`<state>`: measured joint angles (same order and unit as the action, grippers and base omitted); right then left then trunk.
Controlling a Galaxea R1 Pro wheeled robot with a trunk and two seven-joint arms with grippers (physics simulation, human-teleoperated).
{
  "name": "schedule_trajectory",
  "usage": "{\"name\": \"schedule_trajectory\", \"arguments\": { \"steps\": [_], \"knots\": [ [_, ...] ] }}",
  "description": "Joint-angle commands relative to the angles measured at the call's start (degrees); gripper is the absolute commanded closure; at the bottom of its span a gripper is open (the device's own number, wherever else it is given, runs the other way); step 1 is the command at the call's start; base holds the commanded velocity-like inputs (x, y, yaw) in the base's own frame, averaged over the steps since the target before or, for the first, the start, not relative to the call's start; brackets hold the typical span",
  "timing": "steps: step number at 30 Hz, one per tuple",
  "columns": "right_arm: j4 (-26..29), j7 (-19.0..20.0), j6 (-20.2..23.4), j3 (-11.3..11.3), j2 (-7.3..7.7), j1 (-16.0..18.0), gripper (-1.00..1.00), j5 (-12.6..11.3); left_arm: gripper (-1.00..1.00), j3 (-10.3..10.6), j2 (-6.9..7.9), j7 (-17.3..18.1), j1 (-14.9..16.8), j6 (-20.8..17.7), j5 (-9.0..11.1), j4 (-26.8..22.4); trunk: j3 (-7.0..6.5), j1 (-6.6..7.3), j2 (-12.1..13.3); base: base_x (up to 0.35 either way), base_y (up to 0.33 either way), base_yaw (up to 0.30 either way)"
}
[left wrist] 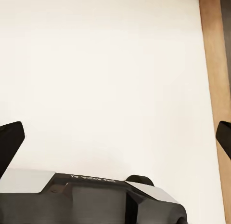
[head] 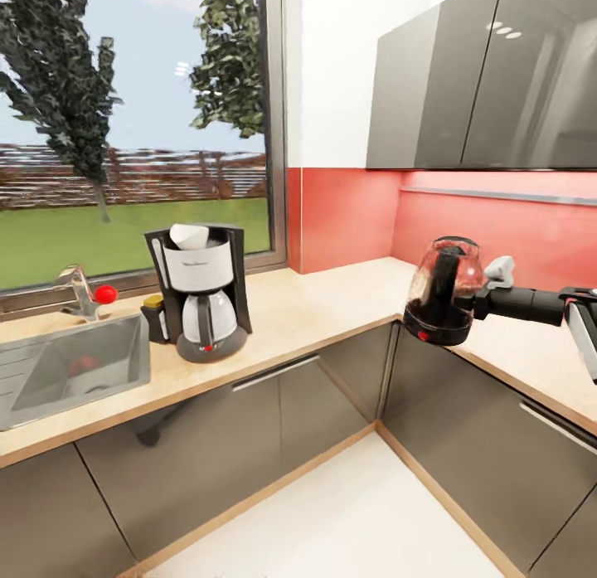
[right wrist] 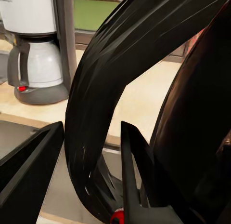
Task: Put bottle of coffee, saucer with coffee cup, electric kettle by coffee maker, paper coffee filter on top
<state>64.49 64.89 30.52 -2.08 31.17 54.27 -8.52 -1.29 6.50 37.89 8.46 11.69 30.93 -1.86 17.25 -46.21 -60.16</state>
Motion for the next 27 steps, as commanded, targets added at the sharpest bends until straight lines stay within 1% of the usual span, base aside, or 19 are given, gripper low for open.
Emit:
{"name": "schedule_trajectory", "arguments": {
  "steps": [1, 8, 10, 19, 25, 27],
  "knots": [
    [0.0, 0.1, 0.4, 0.0, 0.03, 0.0, 1.0, -0.5, -1.0, -0.1, 0.0, 0.2, 0.1, 0.3, -0.2, 0.1, 0.07, 0.0, -0.1, 0.0, 0.0, 0.273],
    [0.0, 0.0, 0.4, 0.0, 0.03, 0.0, 1.0, -0.5, -1.0, -0.1, 0.0, 0.2, 0.1, 0.3, -0.2, 0.1, 0.07, 0.0, -0.1, 0.0, 0.0, 0.273],
    [0.0, 0.0, 0.4, 0.0, 0.03, 0.0, 1.0, -0.5, -1.0, -0.1, 0.0, 0.2, 0.1, 0.3, -0.2, 0.1, 0.07, 0.0, -0.1, 0.0, 0.0, 0.14],
    [0.0, 0.0, 0.4, 0.0, 0.02, 0.0, 1.0, -0.5, -1.0, -0.1, 0.0, 0.2, 0.1, 0.3, -0.2, 0.1, 0.07, 0.0, -0.1, 0.0, -0.026, 0.031],
    [-0.1, 0.0, 0.4, 0.0, 0.03, 0.0, 1.0, -0.5, -1.0, -0.1, 0.0, 0.2, 0.1, 0.3, -0.2, 0.1, 0.07, 0.0, -0.1, 0.0, -0.238, 0.011],
    [-0.1, 0.0, 0.4, 0.0, 0.0, 0.0, 1.0, -0.5, -1.0, -0.1, 0.0, 0.2, 0.1, 0.3, -0.2, 0.1, 0.07, 0.0, -0.1, 0.0, -0.213, 0.131]
  ]
}}
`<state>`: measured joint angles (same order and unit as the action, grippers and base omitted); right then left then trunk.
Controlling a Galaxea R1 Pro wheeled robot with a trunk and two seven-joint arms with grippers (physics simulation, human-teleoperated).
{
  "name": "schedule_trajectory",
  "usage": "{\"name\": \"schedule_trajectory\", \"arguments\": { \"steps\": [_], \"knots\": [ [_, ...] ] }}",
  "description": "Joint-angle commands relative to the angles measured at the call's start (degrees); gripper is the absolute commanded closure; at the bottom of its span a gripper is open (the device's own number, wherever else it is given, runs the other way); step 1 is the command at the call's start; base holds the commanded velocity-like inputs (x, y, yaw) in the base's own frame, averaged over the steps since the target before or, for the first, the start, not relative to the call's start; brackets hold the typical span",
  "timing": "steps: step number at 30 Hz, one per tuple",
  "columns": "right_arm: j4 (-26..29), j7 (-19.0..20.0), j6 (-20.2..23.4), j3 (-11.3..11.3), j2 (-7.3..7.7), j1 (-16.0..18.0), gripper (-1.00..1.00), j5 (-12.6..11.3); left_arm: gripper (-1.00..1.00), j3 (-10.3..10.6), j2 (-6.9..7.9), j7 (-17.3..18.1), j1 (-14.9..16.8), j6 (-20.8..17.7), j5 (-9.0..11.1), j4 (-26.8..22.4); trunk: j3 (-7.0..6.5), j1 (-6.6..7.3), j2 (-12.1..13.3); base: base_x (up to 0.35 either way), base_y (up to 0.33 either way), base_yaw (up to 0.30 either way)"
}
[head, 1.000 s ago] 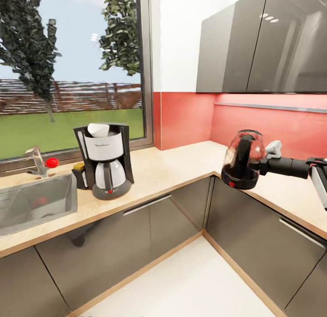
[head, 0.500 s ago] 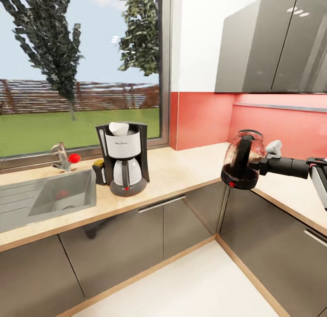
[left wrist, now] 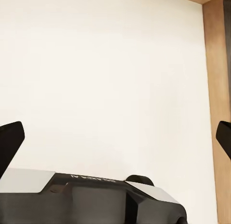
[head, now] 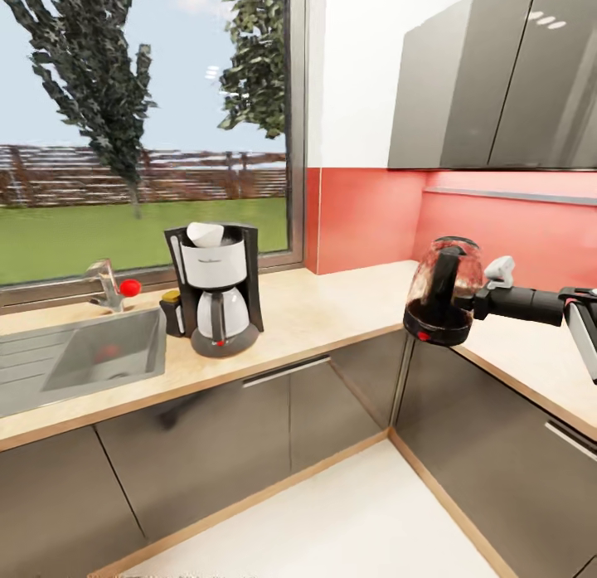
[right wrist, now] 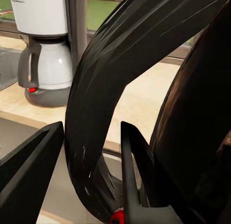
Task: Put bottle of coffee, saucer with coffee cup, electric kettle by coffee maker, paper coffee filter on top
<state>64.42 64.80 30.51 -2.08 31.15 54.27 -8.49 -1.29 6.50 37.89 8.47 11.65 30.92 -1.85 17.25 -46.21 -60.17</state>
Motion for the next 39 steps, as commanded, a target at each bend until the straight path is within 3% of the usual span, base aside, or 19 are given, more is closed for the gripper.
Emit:
{"name": "schedule_trajectory", "arguments": {
  "steps": [1, 28, 39],
  "knots": [
    [0.0, 0.1, 0.4, 0.0, 0.03, 0.0, 1.0, -0.6, -1.0, -0.1, 0.01, 0.2, 0.1, 0.3, -0.2, 0.1, 0.07, 0.0, 0.0, 0.0, -0.121, 0.192],
    [0.0, 0.1, 0.4, 0.0, -0.03, 0.0, 1.0, -0.6, -1.0, -0.1, 0.01, 0.2, 0.1, 0.3, -0.2, 0.1, 0.07, 0.0, 0.0, 0.0, -0.012, 0.265],
    [-0.1, 0.0, 0.4, 0.0, -0.04, 0.0, 1.0, -0.6, -1.0, -0.1, 0.01, -1.1, 0.1, 0.3, -0.2, 0.1, 0.07, 0.0, 0.0, 0.0, -0.271, 0.046]
  ]
}}
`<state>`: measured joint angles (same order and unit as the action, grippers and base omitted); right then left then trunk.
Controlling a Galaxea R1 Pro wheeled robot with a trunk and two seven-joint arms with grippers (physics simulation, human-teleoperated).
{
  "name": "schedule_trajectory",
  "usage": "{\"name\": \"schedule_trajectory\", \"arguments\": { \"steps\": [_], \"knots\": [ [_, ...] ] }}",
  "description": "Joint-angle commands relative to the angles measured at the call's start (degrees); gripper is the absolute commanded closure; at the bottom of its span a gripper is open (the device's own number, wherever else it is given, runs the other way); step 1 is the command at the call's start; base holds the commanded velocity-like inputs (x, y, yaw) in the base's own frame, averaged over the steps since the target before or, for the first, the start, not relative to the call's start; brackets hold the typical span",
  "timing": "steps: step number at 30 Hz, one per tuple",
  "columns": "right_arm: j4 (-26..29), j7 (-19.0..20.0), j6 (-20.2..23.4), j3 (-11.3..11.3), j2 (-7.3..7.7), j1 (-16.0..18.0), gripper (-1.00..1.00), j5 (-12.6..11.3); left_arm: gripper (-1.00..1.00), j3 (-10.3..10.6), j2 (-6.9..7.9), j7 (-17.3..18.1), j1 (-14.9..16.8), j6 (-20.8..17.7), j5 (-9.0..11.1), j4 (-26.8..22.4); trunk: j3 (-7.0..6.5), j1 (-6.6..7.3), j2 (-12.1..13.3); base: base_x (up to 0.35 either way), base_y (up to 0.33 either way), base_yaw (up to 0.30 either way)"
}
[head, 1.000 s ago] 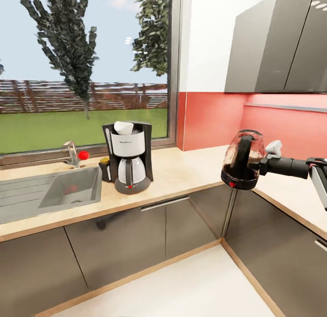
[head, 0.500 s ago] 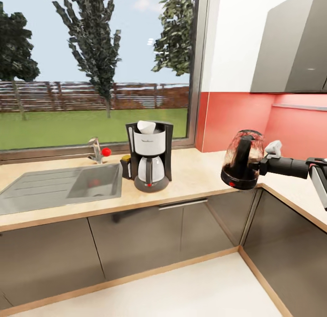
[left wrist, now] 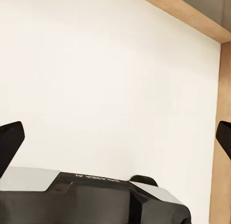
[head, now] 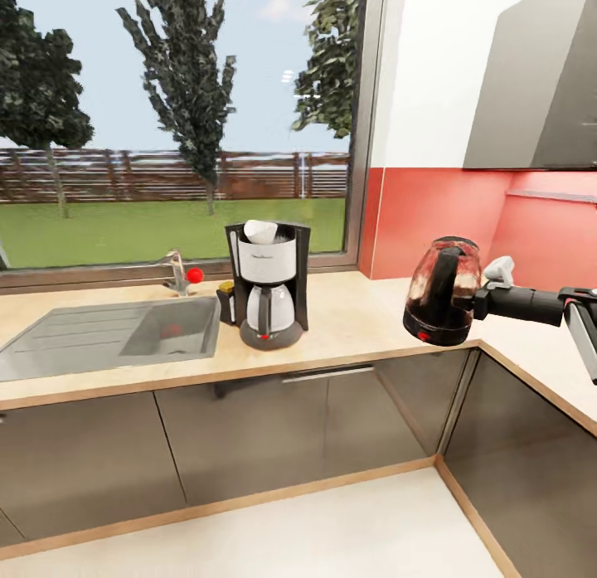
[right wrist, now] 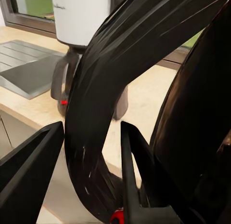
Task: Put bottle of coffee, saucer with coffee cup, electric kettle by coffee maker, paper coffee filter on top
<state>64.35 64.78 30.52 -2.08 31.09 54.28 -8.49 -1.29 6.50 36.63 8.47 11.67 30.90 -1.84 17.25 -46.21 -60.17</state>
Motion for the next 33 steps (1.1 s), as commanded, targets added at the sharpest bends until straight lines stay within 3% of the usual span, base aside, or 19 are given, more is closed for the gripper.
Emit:
{"name": "schedule_trajectory", "arguments": {
  "steps": [1, 13, 23, 33],
  "knots": [
    [0.0, 0.0, 0.4, 0.0, 0.02, 0.0, 1.0, -0.6, -1.0, -0.1, 0.01, 0.1, 0.1, 0.3, -0.1, 0.1, 0.07, 0.0, 0.0, 0.0, -0.326, 0.003],
    [0.0, 0.0, 0.4, 0.0, 0.03, 0.0, 1.0, -0.6, -1.0, -0.1, 0.01, -0.2, 0.1, 0.3, -0.1, 0.1, 0.07, 0.0, 0.0, 0.0, -0.322, 0.033],
    [-0.1, 0.0, 0.3, 0.0, 0.02, 0.0, 1.0, -0.6, -1.0, -0.1, 0.01, -0.2, 0.1, 0.3, -0.1, 0.1, 0.07, 0.0, 0.0, 0.003, -0.082, 0.229],
    [-0.1, 0.0, 0.3, 0.0, 0.02, 0.0, 1.0, -0.6, -1.0, -0.1, 0.01, -0.2, 0.1, 0.3, -0.1, 0.1, 0.07, 0.0, 0.0, 0.19, -0.186, 0.035]
  ]
}}
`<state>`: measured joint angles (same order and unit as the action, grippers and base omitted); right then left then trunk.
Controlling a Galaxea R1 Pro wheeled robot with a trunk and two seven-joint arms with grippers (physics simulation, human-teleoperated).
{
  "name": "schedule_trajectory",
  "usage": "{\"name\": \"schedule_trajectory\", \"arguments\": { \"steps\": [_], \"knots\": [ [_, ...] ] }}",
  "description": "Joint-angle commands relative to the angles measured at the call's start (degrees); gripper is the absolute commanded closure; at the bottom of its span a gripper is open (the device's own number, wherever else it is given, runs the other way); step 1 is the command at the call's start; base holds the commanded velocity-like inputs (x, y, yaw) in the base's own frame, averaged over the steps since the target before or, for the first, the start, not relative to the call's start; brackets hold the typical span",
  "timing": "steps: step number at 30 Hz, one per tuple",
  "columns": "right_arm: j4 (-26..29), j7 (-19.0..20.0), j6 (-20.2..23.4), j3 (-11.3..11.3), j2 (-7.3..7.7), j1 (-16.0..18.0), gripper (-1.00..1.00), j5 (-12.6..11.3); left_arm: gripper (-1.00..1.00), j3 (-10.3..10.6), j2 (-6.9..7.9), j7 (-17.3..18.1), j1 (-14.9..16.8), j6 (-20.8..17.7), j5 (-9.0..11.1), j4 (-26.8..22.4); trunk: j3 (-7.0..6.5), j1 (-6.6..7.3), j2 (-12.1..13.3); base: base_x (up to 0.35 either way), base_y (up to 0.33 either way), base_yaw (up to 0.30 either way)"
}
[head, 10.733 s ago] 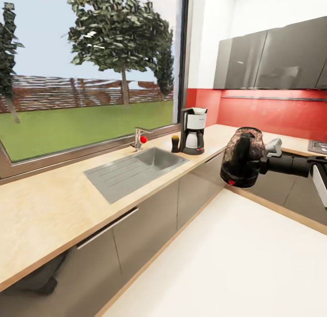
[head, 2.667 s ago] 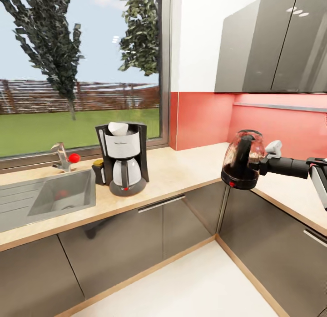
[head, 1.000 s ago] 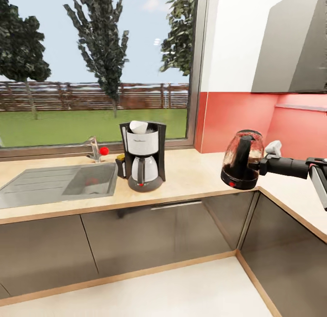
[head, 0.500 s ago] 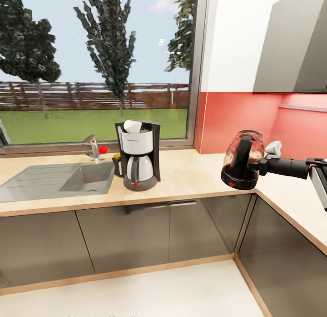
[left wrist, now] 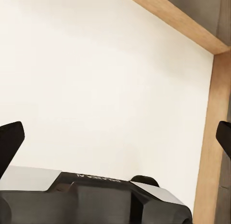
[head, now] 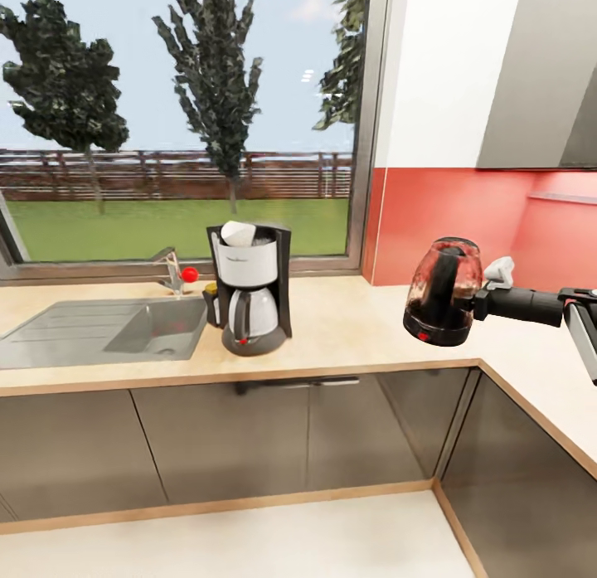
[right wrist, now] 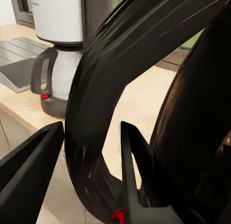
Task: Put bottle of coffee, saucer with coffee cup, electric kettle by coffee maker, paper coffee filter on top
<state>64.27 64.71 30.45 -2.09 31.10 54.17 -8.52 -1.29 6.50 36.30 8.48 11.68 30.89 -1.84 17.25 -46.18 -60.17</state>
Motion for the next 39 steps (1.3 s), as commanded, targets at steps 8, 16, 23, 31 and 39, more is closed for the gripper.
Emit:
{"name": "schedule_trajectory", "arguments": {
  "steps": [8, 16, 23, 31, 39],
  "knots": [
    [0.0, 0.1, 0.5, 0.0, 0.01, 0.1, 1.0, -0.5, -1.0, -0.1, 0.01, 0.2, 0.0, 0.3, -0.1, 0.1, 0.07, -0.03, 0.0, 0.079, -0.016, 0.089],
    [0.0, 0.1, 0.5, 0.0, 0.01, 0.1, 1.0, -0.5, -1.0, -0.1, 0.01, 0.2, 0.0, 0.3, -0.1, 0.1, 0.07, -0.03, 0.0, 0.002, 0.0, 0.013],
    [0.0, -0.1, 0.4, 0.1, -0.29, 0.1, 1.0, -0.5, -1.0, -0.1, 0.01, 0.3, 0.0, 0.3, -0.1, 0.1, 0.25, -0.25, -0.4, 0.0, 0.0, 0.0],
    [0.0, -0.5, 0.4, 0.2, -0.47, 0.1, 1.0, -0.5, -1.0, -0.1, 0.01, 0.3, 0.0, 0.4, -0.1, 0.1, 1.69, -2.01, -3.7, 0.0, 0.0, 0.0],
    [-1.8, -0.5, 0.3, 0.2, -0.51, 0.1, 1.0, -0.5, -1.0, -0.1, 0.01, 0.3, 0.0, 0.3, -0.1, 0.1, 2.4, -2.88, -5.3, 0.0, 0.0, 0.0]
  ]
}}
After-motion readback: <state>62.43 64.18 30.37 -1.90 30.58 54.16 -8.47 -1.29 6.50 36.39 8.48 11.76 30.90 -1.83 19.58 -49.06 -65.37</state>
